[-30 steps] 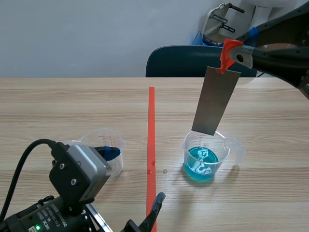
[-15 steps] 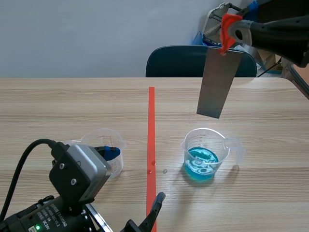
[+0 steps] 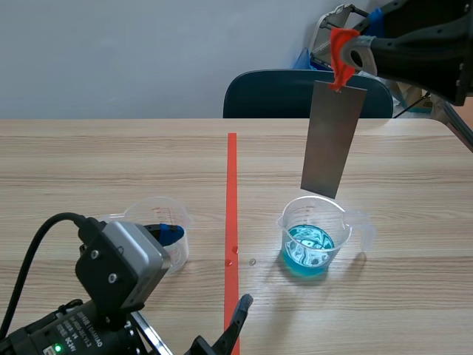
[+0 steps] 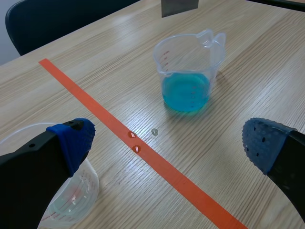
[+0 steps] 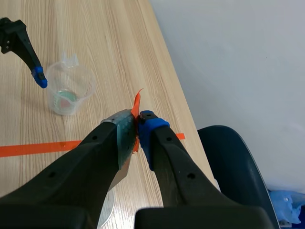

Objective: Do the redox reaction experiment

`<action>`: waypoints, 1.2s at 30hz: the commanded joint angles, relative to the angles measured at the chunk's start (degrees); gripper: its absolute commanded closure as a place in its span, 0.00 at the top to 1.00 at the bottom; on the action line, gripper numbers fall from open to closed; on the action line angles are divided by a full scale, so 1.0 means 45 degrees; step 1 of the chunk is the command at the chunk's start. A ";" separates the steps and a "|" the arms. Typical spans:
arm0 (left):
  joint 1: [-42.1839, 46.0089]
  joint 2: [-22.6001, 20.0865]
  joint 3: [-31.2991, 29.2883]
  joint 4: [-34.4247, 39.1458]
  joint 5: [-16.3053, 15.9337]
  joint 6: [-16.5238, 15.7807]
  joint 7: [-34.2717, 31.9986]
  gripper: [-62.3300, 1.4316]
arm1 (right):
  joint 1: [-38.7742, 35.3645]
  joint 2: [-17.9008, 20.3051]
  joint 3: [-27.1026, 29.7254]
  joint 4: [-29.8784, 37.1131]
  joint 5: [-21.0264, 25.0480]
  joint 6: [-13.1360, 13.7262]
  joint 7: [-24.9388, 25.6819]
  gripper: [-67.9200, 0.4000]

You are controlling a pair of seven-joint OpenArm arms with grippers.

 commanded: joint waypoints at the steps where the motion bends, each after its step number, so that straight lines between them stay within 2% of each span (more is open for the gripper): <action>1: -0.0005 0.0073 -0.0019 0.0223 -0.0039 -0.0029 -0.0180 1.00 | 0.0141 0.0175 0.0301 0.0175 0.0350 0.0078 0.0073 0.02; 14: -0.0005 0.0073 -0.0019 0.0223 -0.0039 -0.0029 -0.0180 1.00 | 0.0141 0.0175 0.0301 0.0340 0.1559 0.0078 -0.1073 0.02; 36: -0.0005 0.0073 -0.0019 0.0223 -0.0039 -0.0029 -0.0180 1.00 | 0.0141 0.0170 0.0301 0.0549 0.1569 0.0078 -0.1316 0.02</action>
